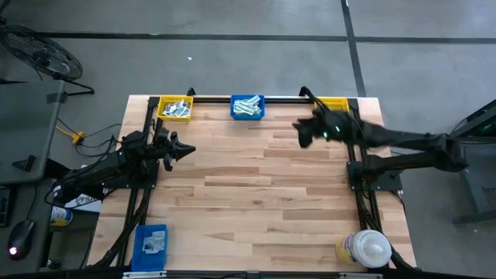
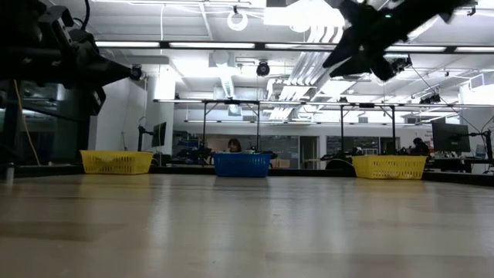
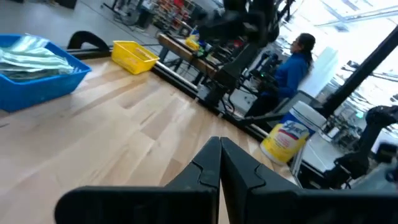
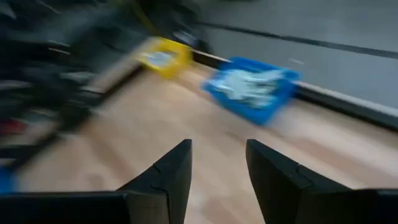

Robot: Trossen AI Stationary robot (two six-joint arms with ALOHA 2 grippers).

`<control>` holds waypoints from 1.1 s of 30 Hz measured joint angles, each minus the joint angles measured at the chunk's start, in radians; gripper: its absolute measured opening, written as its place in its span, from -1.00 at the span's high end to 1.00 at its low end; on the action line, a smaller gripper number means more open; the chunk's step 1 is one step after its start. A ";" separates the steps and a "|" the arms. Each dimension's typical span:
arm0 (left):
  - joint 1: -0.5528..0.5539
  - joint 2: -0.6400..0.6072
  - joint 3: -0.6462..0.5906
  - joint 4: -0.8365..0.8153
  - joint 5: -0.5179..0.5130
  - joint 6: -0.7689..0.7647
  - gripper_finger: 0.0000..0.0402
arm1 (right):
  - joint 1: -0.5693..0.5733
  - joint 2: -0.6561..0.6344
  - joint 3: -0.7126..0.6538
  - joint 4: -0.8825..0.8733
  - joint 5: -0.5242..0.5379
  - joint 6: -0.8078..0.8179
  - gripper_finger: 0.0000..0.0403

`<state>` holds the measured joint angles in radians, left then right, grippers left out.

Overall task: Pick & Place First Aid Supplies
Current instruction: Return to Home Position

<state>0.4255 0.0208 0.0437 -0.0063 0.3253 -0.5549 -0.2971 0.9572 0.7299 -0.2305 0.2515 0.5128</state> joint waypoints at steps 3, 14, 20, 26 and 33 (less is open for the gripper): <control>0.000 0.000 0.000 0.000 -0.003 0.000 1.00 | 0.082 -0.101 -0.178 0.231 -0.007 0.057 0.27; 0.000 0.001 0.000 0.002 -0.005 -0.001 1.00 | 0.161 -0.344 -0.580 0.642 0.030 0.115 0.29; 0.000 0.001 0.000 0.003 -0.006 -0.001 1.00 | 0.161 -0.440 -0.706 0.757 0.030 0.109 0.30; 0.000 0.001 0.000 0.003 -0.006 -0.001 1.00 | 0.161 -0.475 -0.716 0.743 0.062 0.044 0.29; 0.000 0.001 0.000 0.003 -0.006 -0.001 1.00 | 0.161 -0.472 -0.716 0.737 0.185 0.036 0.29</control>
<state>0.4255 0.0219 0.0437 -0.0029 0.3193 -0.5560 -0.1364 0.4850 0.0139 0.5060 0.4367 0.5491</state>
